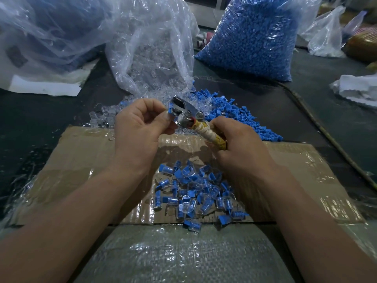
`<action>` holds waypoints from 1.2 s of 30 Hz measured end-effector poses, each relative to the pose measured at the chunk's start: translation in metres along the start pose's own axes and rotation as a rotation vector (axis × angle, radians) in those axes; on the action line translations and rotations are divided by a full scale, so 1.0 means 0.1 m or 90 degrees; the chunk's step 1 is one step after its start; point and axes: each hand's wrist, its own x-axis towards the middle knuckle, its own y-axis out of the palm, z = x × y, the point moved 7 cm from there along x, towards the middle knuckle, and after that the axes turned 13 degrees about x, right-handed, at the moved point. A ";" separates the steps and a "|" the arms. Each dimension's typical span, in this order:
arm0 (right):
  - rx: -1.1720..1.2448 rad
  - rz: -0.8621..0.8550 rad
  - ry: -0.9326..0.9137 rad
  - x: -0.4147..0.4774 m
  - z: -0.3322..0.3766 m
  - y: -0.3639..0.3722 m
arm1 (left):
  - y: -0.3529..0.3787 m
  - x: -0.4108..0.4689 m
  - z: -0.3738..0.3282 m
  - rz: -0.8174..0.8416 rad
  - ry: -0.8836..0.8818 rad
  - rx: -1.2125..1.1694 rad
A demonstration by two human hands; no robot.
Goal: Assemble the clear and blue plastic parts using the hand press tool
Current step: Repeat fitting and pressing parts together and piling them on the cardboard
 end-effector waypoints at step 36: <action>-0.051 0.153 0.113 0.02 -0.33 -0.06 | 0.03 0.06 0.07 0.062 0.013 0.335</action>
